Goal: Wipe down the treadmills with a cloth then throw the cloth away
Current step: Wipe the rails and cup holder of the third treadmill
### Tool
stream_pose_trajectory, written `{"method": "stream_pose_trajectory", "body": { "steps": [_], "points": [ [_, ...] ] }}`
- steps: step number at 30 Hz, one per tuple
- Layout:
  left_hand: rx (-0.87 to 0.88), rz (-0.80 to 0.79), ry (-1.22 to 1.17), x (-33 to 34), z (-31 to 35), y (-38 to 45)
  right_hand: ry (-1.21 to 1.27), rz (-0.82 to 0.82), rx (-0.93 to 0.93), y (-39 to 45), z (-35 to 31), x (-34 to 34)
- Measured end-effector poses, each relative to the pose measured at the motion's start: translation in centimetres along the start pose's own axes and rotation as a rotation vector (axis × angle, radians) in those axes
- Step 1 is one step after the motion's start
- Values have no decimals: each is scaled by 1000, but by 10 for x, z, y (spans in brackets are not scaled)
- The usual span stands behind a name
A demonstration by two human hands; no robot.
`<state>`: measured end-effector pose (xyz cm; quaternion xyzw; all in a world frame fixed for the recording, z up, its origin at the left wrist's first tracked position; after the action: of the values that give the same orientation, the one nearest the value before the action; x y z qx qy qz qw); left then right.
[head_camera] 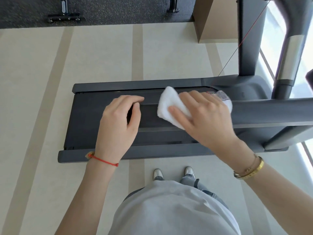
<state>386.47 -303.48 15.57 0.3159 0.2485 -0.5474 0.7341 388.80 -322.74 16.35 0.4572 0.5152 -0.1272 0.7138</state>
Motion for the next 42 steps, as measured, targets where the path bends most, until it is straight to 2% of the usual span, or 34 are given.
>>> {"method": "stream_pose_trajectory", "body": {
  "steps": [4,9,15,25,36,42],
  "points": [
    [44,-12,33,6,18,3,-110,64,150,-13,29,-12],
    [71,-63,67,19,29,2,-100,178,40,-8,-4,-1],
    [94,-49,94,36,49,-2,-133,256,-56,-33,21,-9],
    [141,-119,62,96,118,-14,-229,265,-27,-87,104,-35],
    [170,-157,46,193,224,-31,-269,256,-14,-170,237,-82],
    [159,-130,73,234,265,-39,-254,216,105,-205,303,-105]
  ]
}}
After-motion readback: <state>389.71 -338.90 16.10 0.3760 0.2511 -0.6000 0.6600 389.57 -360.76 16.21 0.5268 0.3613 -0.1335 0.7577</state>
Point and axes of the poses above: each hand's wrist, its own y-axis towards the middle knuckle, its own x-axis out of the palm, z = x × y, the point moved 7 cm from there along y, towards the middle knuckle, and after that the axes turned 15 degrees about -x, right-handed, at the moved point
